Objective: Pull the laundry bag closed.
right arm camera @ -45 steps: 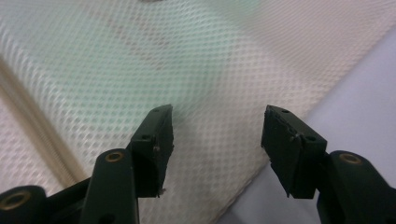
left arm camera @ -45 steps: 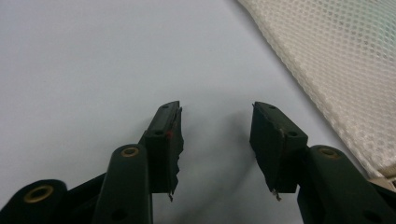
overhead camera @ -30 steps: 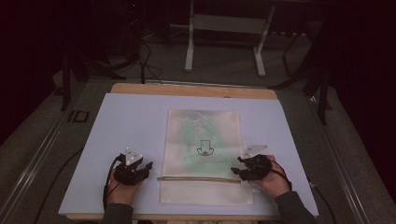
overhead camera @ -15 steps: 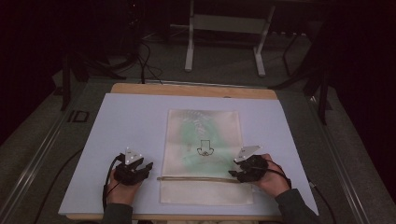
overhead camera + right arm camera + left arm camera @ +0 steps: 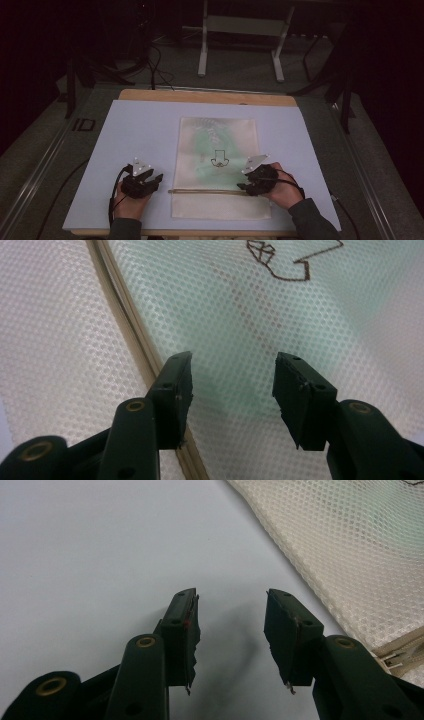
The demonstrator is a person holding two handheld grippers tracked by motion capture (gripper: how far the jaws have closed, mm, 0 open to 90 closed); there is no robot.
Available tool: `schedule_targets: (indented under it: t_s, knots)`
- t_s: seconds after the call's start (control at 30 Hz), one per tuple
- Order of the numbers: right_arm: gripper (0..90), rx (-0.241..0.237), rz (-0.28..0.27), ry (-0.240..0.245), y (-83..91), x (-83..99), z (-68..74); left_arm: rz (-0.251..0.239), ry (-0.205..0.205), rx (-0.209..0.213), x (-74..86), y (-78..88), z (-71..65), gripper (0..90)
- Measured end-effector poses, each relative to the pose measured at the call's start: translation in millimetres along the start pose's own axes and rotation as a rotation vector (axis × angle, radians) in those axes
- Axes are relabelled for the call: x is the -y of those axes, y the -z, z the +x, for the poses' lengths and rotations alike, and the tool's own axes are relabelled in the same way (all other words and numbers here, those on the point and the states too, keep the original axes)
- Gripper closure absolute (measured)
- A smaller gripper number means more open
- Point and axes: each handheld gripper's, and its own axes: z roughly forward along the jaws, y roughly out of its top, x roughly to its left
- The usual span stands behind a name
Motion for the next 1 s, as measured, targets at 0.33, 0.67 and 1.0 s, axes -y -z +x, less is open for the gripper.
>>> schedule_targets:
  t_s: [0.33, 0.67, 1.0]
  knots:
    - [48.3, -0.019, 0.005, 0.033, -2.9, -13.2, 5.1, 0.001, -0.008, -0.003, -0.1, -0.3, -0.8, 55.0]
    - [48.3, -0.071, -0.001, 0.072, -8.0, -29.1, 11.7, -0.003, -0.007, -0.004, 0.1, -0.1, -0.4, 54.1]
    - [52.7, -0.121, -0.001, 0.089, -14.0, -40.8, 18.0, -0.005, -0.003, 0.001, 0.0, 0.1, -0.3, 54.2]
